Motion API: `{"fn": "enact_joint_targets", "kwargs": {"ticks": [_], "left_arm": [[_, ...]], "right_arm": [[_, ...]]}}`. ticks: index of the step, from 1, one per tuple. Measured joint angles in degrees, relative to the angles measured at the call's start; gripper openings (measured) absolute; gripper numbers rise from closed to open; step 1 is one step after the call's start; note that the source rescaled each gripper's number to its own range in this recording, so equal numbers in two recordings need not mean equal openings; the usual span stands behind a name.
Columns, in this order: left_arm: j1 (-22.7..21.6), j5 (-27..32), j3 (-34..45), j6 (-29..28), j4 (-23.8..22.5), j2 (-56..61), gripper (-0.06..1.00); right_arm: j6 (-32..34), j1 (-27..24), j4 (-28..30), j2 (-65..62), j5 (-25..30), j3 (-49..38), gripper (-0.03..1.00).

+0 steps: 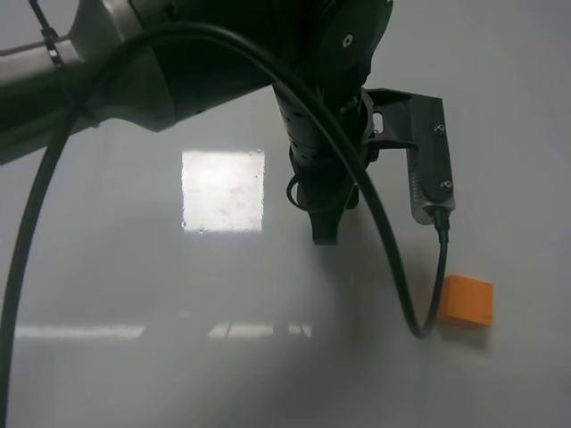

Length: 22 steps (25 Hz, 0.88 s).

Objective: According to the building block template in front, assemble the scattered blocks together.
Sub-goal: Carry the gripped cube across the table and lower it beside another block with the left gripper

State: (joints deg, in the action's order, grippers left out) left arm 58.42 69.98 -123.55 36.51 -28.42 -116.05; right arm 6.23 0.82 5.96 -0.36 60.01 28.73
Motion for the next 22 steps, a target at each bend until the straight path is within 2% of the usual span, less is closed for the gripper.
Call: {"fn": "enact_joint_targets", "kwargs": {"ticks": [22], "left_arm": [[-1.2, -3.4, 0.2, -0.8, 1.0, -1.1, 0.04]], "right_arm": [[0.0, 0.0, -0.3, 0.0, 0.0, 0.0, 0.58]]}}
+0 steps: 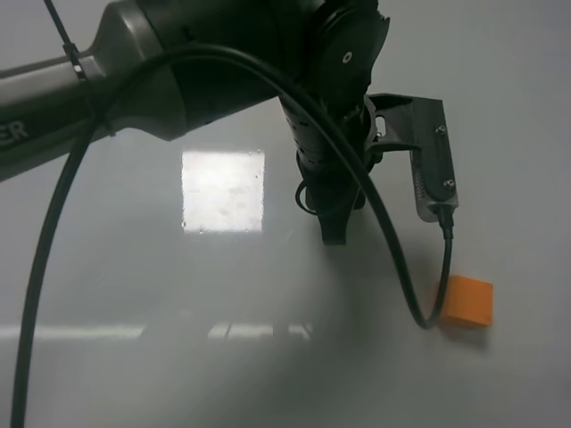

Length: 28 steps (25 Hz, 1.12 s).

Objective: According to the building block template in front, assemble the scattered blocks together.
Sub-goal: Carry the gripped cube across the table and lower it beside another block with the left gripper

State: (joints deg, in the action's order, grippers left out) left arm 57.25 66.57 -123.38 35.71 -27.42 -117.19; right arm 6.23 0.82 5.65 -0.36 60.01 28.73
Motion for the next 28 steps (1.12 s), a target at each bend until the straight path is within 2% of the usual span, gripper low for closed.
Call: {"fn": "enact_joint_targets", "kwargs": {"ticks": [13, 14, 17, 18, 19, 21, 28], "left_arm": [[0.0, -0.2, 0.0, 0.0, 0.5, -0.4, 0.05], [0.0, -0.2, 0.0, 0.0, 0.5, -0.4, 0.13], [0.0, -0.4, 0.0, -0.7, 0.5, -0.4, 0.7], [0.0, -0.4, 0.0, -0.8, 0.5, -0.4, 0.85], [0.0, -0.4, 0.0, -1.0, 0.5, -0.4, 0.94], [0.0, -0.4, 0.0, -1.1, 0.5, -0.4, 0.99], [0.0, 0.9, -0.3, -1.1, 1.6, 1.7, 1.0]], "right_arm": [[0.0, 0.0, 0.0, 0.0, 0.0, 0.0, 0.58], [0.0, 0.0, 0.0, 0.0, 0.0, 0.0, 0.58], [0.0, 0.0, 0.0, 0.0, 0.0, 0.0, 0.58], [0.0, 0.0, 0.0, 0.0, 0.0, 0.0, 0.58], [0.0, 0.0, 0.0, 0.0, 0.0, 0.0, 0.58], [0.0, 0.0, 0.0, 0.0, 0.0, 0.0, 0.58], [0.0, 0.0, 0.0, 0.0, 0.0, 0.0, 0.58]]}}
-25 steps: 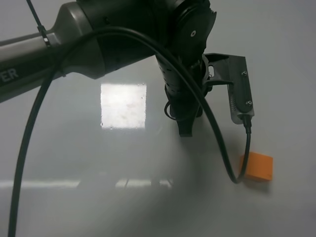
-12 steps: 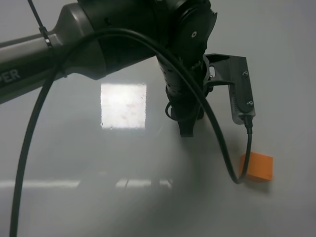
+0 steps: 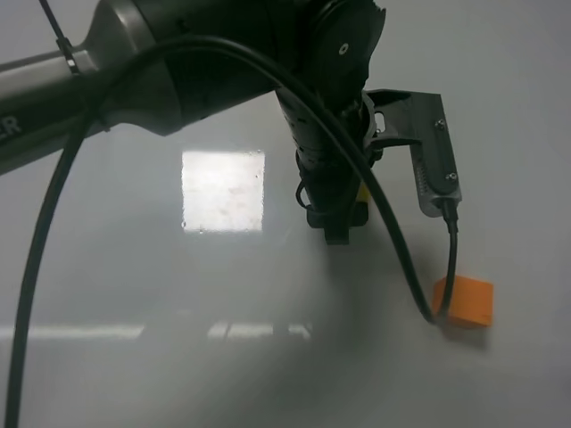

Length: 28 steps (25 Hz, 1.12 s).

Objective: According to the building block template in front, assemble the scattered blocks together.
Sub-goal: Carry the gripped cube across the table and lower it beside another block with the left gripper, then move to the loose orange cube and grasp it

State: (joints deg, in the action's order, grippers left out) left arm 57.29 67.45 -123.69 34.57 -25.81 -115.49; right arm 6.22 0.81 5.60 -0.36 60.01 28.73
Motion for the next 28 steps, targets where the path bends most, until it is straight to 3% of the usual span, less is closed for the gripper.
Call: {"fn": "enact_joint_targets", "kwargs": {"ticks": [6, 10, 13, 18, 24, 28], "left_arm": [[0.5, 2.3, 0.0, -0.3, 0.2, 7.2, 1.0], [-0.9, 1.2, 0.0, -6.0, -0.7, 9.8, 0.97], [-4.6, -1.6, 1.0, -12.5, -0.9, 11.6, 0.93], [-17.9, -4.2, 5.9, -22.6, -1.2, 17.1, 0.9], [-38.1, -5.2, 17.1, -25.6, 5.0, 26.4, 0.84], [-49.3, -6.4, 25.6, -28.9, 5.7, 34.6, 0.81]], "right_arm": [[0.0, 0.0, 0.0, 0.0, 0.0, 0.0, 0.58], [0.0, 0.0, 0.0, 0.0, 0.0, 0.0, 0.58], [0.0, 0.0, 0.0, 0.0, 0.0, 0.0, 0.58], [0.0, 0.0, 0.0, 0.0, 0.0, 0.0, 0.58], [0.0, 0.0, 0.0, 0.0, 0.0, 0.0, 0.58], [0.0, 0.0, 0.0, 0.0, 0.0, 0.0, 0.58]]}}
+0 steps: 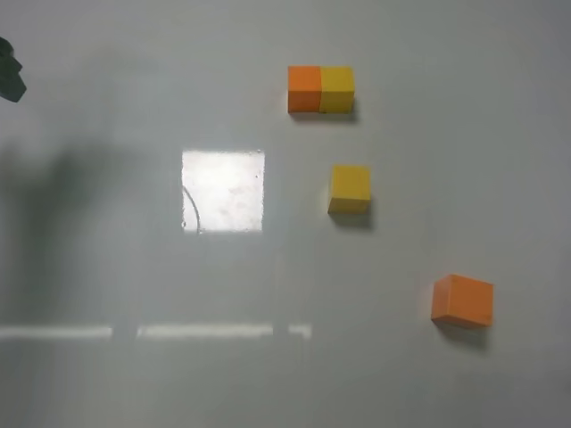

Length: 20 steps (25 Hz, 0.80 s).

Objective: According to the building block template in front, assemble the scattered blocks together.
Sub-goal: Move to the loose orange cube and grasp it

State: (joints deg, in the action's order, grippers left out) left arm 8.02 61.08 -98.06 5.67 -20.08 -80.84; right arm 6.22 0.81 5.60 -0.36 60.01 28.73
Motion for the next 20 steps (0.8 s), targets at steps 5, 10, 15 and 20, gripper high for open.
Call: {"fn": "enact_joint_targets", "kwargs": {"ticks": [5, 10, 15, 20], "left_arm": [[-8.2, -3.1, 10.0, -3.4, 3.7, 11.8, 0.8], [-10.9, -5.0, 18.4, -7.4, 6.3, 21.2, 0.79], [-11.8, -6.1, 27.5, -10.0, 8.3, 30.6, 0.77], [-11.8, -6.3, 38.4, -11.9, 11.0, 41.9, 0.76]], "right_arm": [[0.0, 0.0, 0.0, 0.0, 0.0, 0.0, 0.58], [0.0, 0.0, 0.0, 0.0, 0.0, 0.0, 0.58], [0.0, 0.0, 0.0, 0.0, 0.0, 0.0, 0.58], [0.0, 0.0, 0.0, 0.0, 0.0, 0.0, 0.58]]}}
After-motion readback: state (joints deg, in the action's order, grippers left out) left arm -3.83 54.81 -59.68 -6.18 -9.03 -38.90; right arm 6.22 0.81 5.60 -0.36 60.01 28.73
